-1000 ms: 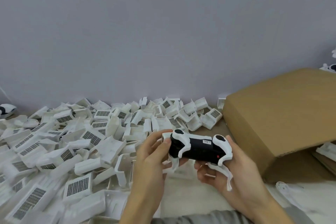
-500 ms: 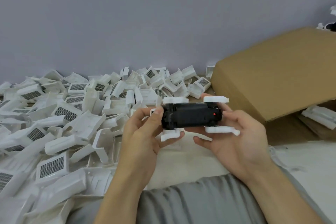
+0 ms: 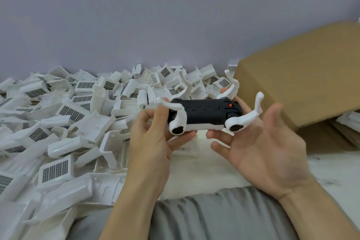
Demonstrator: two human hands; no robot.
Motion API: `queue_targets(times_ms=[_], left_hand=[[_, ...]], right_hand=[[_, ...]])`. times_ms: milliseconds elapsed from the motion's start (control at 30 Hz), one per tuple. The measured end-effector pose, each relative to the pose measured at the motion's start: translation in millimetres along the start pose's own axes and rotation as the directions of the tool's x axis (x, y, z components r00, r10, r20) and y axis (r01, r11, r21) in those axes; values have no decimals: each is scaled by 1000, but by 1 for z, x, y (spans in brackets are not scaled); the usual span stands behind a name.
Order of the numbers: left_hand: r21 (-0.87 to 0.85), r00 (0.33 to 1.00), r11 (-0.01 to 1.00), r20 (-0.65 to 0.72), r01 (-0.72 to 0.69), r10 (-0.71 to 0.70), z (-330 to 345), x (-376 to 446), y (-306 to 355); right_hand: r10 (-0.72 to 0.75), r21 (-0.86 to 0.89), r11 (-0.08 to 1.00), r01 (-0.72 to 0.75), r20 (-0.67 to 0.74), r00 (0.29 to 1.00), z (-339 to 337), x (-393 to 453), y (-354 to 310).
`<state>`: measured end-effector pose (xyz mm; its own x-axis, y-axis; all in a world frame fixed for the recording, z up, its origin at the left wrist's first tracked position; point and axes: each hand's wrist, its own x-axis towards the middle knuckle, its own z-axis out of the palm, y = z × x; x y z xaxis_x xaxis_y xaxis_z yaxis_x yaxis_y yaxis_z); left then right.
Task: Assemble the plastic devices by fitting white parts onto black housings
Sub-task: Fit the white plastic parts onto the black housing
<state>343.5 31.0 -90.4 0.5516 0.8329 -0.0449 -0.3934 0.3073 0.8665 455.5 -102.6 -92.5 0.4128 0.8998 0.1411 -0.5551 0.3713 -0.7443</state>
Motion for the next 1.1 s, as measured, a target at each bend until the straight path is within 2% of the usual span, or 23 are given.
queue_targets(times_ms=[100, 200, 400, 567, 767, 867, 967, 1100], left_hand=[[13, 1000, 1000, -11, -2, 2, 1, 1, 1], [99, 998, 994, 45, -39, 34, 3, -1, 1], [194, 986, 975, 142, -112, 85, 5, -6, -1], [235, 962, 955, 243, -180, 122, 3, -8, -2], [303, 935, 911, 300, -282, 189, 2, -8, -5], [338, 917, 863, 275, -375, 291, 2, -9, -2], [415, 884, 781, 212, -468, 417, 3, -10, 1], [447, 881, 763, 156, -466, 447, 5, -12, 4]], right_hand=[[4, -101, 995, -9, -54, 999, 3, 1, 3], [8, -177, 983, -48, -217, 976, 3, 3, 5], [17, -289, 948, -135, -376, 927, 6, 7, 9], [-51, -432, 886, -167, -451, 891, 6, 11, 13], [-42, -439, 876, -200, -482, 875, 5, 11, 13], [-40, -393, 908, -148, -431, 902, 5, 9, 14], [-99, -320, 947, -22, -356, 929, 6, 9, 14], [-251, -339, 932, 128, -349, 903, 5, 9, 15]])
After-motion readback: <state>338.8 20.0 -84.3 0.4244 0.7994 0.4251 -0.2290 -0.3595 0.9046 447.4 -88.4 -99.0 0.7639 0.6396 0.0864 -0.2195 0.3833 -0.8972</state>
